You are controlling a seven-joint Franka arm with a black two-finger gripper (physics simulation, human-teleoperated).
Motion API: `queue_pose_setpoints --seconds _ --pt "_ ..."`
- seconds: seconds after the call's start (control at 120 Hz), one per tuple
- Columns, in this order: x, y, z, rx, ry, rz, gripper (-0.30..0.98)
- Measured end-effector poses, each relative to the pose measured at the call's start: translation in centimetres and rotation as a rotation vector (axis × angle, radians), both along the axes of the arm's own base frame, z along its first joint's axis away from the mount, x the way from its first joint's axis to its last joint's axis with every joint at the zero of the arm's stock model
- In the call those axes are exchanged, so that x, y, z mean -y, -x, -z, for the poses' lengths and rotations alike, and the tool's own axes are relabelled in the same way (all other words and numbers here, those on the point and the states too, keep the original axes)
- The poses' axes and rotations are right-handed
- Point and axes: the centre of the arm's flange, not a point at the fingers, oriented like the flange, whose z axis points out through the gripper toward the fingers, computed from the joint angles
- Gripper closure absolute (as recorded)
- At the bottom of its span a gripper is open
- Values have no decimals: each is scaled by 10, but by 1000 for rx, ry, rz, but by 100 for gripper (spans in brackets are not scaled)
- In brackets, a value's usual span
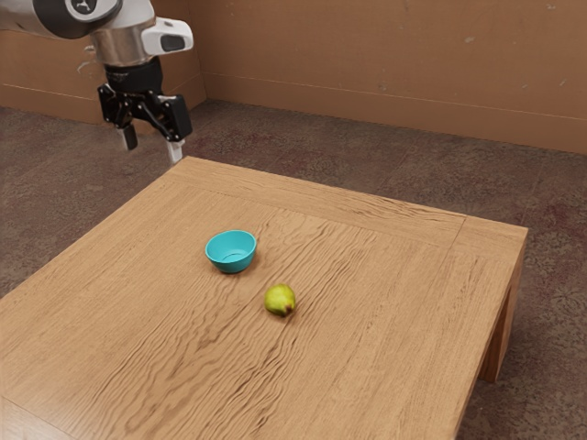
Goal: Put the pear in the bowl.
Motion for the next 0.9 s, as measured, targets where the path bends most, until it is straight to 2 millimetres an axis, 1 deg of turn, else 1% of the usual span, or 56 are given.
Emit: queue_pose_setpoints --seconds 0.2,0.367,0.417,0.558,0.633,0.667,0.692,0.742,0.8,0.9 --pt "0 -5 -3 40 2 -4 0" --pt "3 -4 -6 51 1 -7 0" --pt "15 -2 -6 50 -3 1 0" --pt "68 6 9 20 -13 10 0" --pt "85 6 31 -20 1 -35 0" --pt "89 5 44 -40 4 -60 0" --pt "92 4 58 -58 3 -80 0" --pt "94 3 82 -85 2 -121 0" --pt "94 2 105 -98 1 -168 0" --pt "95 -12 154 -122 2 -238 0"
